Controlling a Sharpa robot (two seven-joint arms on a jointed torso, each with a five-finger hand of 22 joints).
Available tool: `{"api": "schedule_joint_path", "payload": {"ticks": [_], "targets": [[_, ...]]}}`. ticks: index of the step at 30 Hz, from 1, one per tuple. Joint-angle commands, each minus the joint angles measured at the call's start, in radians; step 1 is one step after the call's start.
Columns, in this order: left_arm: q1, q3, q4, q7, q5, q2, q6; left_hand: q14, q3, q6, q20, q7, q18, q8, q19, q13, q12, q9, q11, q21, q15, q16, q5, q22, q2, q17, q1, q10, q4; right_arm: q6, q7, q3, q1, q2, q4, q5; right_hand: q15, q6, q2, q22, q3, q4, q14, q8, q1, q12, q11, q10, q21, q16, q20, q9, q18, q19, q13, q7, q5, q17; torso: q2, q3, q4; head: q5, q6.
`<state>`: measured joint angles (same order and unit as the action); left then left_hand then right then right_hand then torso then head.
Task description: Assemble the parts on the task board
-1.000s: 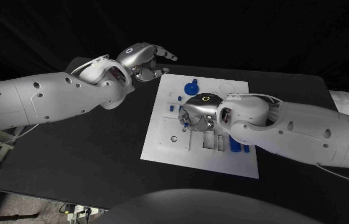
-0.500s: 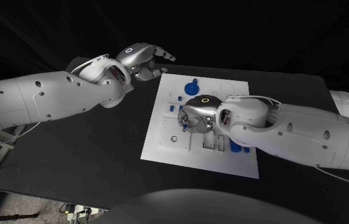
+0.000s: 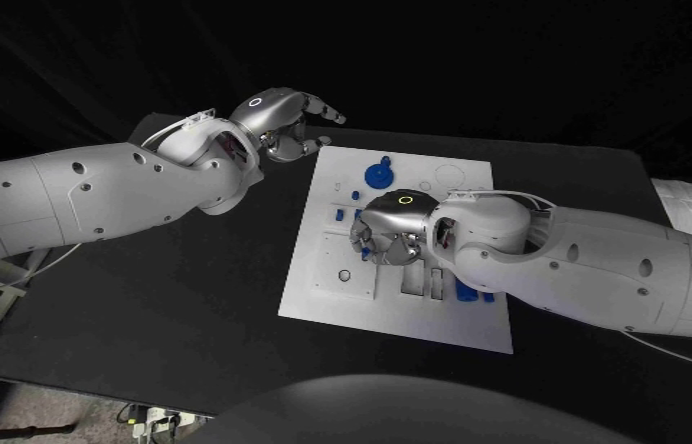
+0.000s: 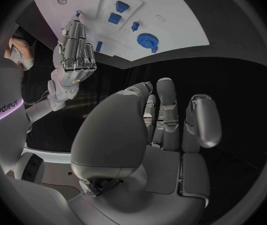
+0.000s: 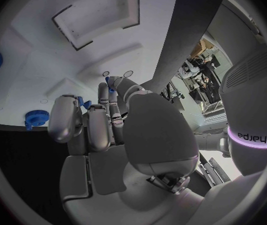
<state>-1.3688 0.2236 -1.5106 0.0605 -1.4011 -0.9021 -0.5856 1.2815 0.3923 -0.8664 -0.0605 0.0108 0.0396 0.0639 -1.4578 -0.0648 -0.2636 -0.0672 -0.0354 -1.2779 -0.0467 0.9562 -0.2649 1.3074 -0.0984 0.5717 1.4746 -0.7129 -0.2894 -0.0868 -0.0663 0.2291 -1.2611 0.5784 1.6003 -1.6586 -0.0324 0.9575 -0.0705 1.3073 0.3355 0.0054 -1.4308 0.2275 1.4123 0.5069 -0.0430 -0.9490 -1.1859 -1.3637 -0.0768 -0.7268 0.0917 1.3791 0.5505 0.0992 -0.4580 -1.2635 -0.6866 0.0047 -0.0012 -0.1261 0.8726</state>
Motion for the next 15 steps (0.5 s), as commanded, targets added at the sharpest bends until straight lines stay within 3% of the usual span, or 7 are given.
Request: {"api": "schedule_joint_path", "payload": {"ticks": [1,15], "targets": [[0.001,-0.001,0.000,0.005,-0.001,0.003,0.015,-0.008,0.002,0.002,-0.003,-0.007,0.020,0.003,0.007,-0.001,-0.006,0.000,0.000,0.005,0.000,-0.003,-0.003,0.185,0.003,0.000,-0.008,0.005,-0.002,0.013,-0.002,0.000,0.001,0.001,0.003,-0.002,0.001,0.002,-0.004,0.158,0.002,-0.001,0.008,0.001,-0.001,-0.002,0.002,-0.007,-0.001,0.004,-0.001,-0.001,-0.011,-0.005,0.001,0.007,0.003,-0.001,0.000,0.0005,0.0000,0.002,0.000],[0.004,-0.001,0.001,0.007,0.001,0.005,0.028,-0.010,0.003,0.008,-0.003,-0.007,0.020,0.000,0.008,-0.001,-0.008,0.002,-0.001,0.006,0.001,-0.004,-0.004,0.184,0.004,-0.003,-0.008,0.006,0.000,0.031,-0.018,0.000,0.004,0.004,0.002,-0.015,0.001,0.002,-0.004,0.157,0.002,-0.001,0.009,0.000,-0.001,-0.003,0.001,-0.008,0.001,0.006,-0.001,-0.001,-0.011,-0.006,0.000,0.007,0.006,0.002,0.000,0.0005,0.0001,0.003,0.000]]}}
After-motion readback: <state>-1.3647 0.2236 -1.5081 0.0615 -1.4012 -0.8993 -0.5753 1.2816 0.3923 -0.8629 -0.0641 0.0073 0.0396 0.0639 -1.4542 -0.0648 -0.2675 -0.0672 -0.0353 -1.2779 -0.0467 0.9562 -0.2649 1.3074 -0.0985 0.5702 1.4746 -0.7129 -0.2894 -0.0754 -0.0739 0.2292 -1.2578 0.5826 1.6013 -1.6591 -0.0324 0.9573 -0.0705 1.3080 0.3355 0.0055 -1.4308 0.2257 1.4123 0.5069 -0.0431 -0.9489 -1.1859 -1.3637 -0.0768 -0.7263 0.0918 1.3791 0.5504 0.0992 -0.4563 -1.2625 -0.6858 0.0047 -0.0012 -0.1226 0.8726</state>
